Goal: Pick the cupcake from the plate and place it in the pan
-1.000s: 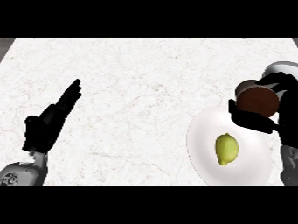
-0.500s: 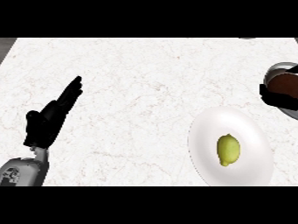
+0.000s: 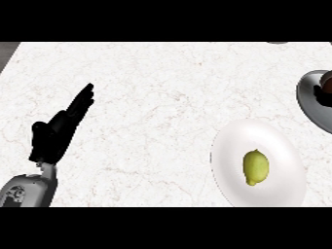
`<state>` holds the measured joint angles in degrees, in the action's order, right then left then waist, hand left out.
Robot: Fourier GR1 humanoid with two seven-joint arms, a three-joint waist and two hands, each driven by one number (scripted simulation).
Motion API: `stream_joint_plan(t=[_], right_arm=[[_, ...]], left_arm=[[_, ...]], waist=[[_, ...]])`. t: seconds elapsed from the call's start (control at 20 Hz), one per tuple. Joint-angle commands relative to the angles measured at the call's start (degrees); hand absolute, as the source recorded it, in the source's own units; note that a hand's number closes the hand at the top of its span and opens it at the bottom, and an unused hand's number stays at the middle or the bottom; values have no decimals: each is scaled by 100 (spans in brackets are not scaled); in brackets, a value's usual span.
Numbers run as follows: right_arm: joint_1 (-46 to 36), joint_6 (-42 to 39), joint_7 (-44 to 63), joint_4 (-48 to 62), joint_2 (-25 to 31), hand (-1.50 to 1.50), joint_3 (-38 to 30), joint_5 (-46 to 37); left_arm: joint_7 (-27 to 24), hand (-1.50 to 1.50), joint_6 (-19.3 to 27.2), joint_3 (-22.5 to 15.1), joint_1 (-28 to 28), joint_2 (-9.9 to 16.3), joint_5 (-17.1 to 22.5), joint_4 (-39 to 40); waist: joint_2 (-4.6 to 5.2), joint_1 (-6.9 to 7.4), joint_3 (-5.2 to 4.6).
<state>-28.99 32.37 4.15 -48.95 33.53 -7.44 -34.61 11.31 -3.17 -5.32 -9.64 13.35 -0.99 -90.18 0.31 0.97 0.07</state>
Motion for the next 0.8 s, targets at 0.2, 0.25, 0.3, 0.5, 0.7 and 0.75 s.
stream_joint_plan(t=[0.2, 0.25, 0.3, 0.5, 0.7, 0.75], right_arm=[[-1125, 175, -1639, 2405, 413, 150, -767, 323], [-1108, 230, -1978, 2687, 337, 150, -838, 394], [-1272, 437, -1874, 2849, 307, 150, -827, 271], [-1126, 70, -897, 3482, 513, 150, -959, 306], [-1476, -1078, -1065, 3935, 863, -150, -892, 297], [-1546, -1121, -1256, 3904, 854, -150, -1023, 431]], left_arm=[[281, 0, -167, -13, 210, -6, 25, -429], [166, 0, -95, 18, -258, -90, -85, 56], [-56, 0, -235, 97, 85, 55, -29, -205], [132, 0, -123, 21, -175, -94, -75, -96], [-39, 0, -122, -131, -3, -131, -215, -237], [-284, 0, -78, -80, -37, -204, -245, 176]], waist=[[24, 111, 8], [50, 94, 11], [31, 99, 7], [85, 155, 6], [107, 273, 24], [137, 235, 25]])
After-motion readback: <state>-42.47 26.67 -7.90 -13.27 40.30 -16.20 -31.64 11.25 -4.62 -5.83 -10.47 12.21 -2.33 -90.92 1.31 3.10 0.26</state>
